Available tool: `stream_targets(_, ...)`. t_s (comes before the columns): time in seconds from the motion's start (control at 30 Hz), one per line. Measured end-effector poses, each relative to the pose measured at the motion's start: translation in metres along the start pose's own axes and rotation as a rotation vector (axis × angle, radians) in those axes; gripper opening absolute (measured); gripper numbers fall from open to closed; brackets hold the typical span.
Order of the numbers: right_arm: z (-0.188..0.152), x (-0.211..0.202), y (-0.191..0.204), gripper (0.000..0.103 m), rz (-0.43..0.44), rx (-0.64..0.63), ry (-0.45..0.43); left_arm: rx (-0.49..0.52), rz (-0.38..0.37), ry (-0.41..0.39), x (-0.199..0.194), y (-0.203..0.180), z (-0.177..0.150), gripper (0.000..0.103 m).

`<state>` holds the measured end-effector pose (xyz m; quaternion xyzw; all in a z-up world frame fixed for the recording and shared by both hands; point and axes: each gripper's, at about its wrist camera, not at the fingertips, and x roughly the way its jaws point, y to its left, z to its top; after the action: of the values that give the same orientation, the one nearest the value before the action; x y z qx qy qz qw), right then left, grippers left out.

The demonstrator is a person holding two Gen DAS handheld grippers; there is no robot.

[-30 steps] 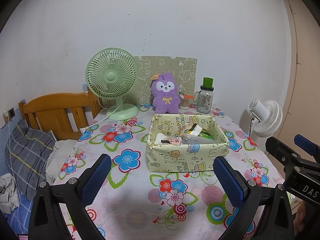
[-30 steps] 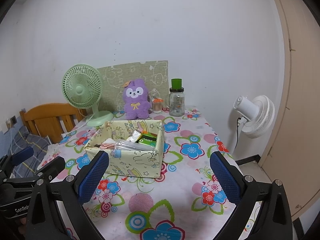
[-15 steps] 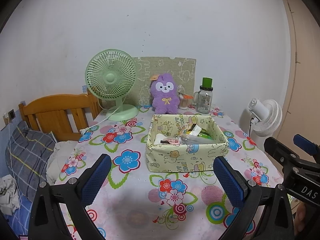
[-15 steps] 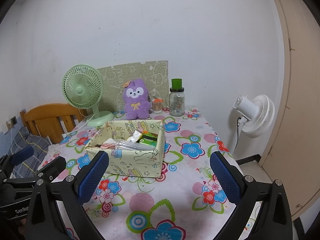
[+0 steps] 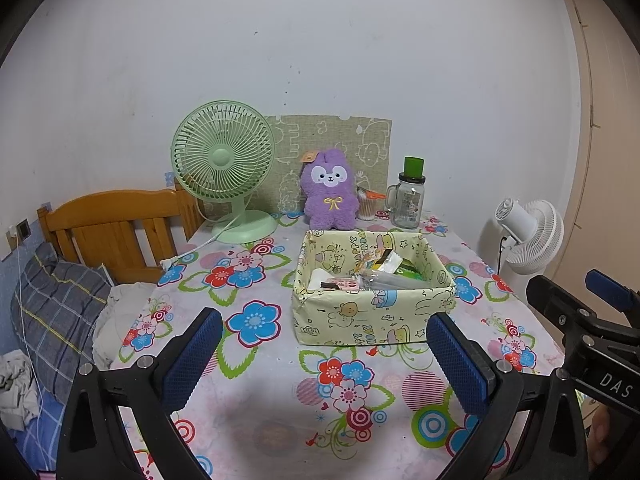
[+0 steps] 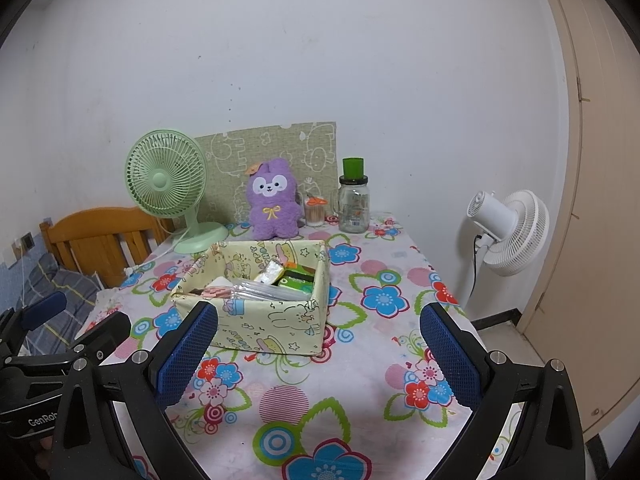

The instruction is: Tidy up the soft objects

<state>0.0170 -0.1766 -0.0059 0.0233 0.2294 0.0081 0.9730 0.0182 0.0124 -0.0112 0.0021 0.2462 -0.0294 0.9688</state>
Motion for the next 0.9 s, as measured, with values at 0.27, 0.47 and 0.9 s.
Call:
stream_targets(0.27, -0.0001, -0.0020, 0.0010, 0.102, -0.006, -0.002, -0.001, 0.001, -0.001, -0.002, -0.0004, -0.0003, 0.0011, 0.103)
stream_targets(0.47, -0.0002, -0.0017, 0.0009, 0.102, -0.005, -0.002, -0.001, 0.003, 0.001, -0.004, -0.0005, -0.0004, 0.0011, 0.103)
stream_targets(0.9, 0.0000, -0.0020, 0.0006, 0.102, -0.004, -0.002, 0.000, 0.005, 0.001, -0.006, -0.0013, -0.0012, 0.0009, 0.103)
